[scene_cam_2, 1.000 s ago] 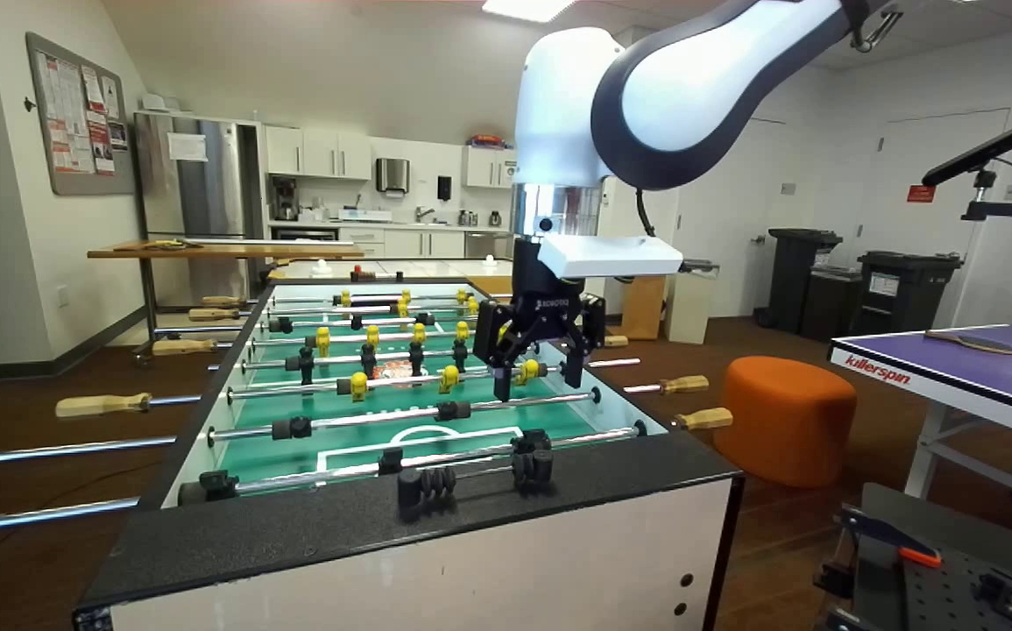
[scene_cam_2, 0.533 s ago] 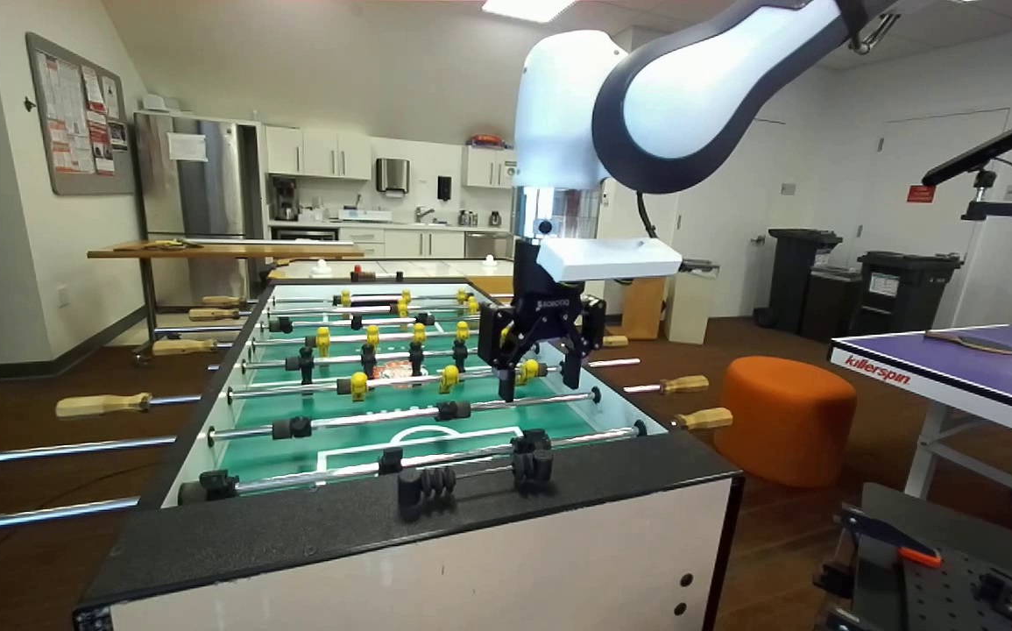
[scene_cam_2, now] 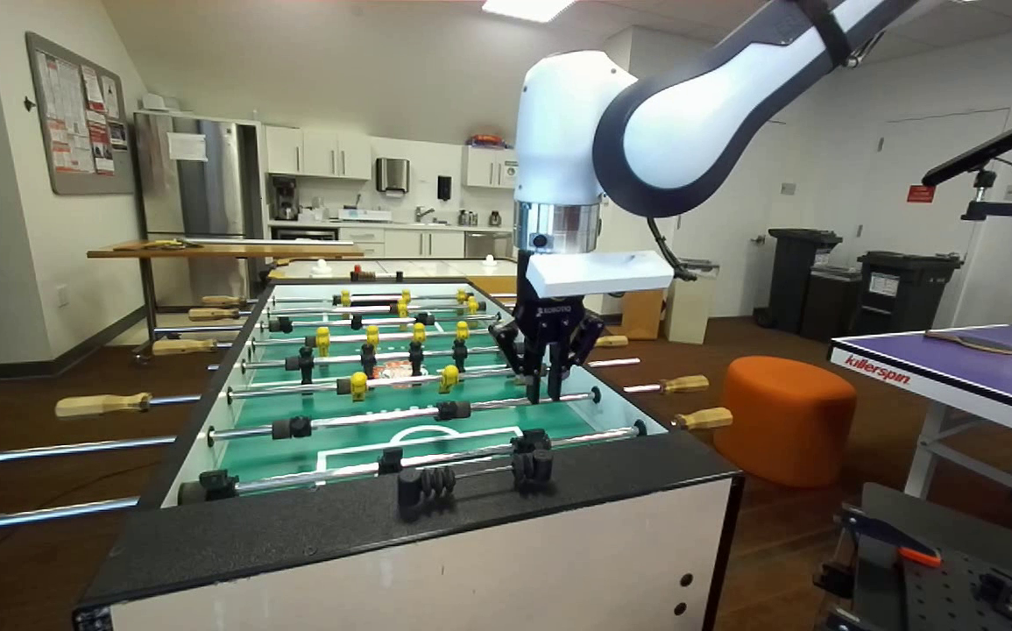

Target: Slide the things on the foosball table to the left

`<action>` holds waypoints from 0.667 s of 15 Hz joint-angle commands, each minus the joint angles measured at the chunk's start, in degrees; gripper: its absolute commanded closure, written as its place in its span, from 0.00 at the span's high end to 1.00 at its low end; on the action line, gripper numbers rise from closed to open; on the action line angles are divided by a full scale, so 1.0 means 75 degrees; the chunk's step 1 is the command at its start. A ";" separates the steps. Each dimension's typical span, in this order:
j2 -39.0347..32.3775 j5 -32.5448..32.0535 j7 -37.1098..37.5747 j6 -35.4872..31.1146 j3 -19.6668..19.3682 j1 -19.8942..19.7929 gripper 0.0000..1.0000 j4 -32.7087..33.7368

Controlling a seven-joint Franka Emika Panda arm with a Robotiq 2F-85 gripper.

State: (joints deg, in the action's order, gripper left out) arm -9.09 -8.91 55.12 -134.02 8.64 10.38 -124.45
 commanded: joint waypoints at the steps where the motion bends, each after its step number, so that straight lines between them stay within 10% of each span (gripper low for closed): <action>1: -0.0242 -0.0465 0.0618 -0.0168 -0.0216 0.0216 0.00 0.0037; 10: -0.1067 -0.1205 0.1156 0.0105 -0.0432 0.0508 0.00 0.0426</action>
State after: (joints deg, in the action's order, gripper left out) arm -14.59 -16.80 62.43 -134.18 6.70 12.64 -123.69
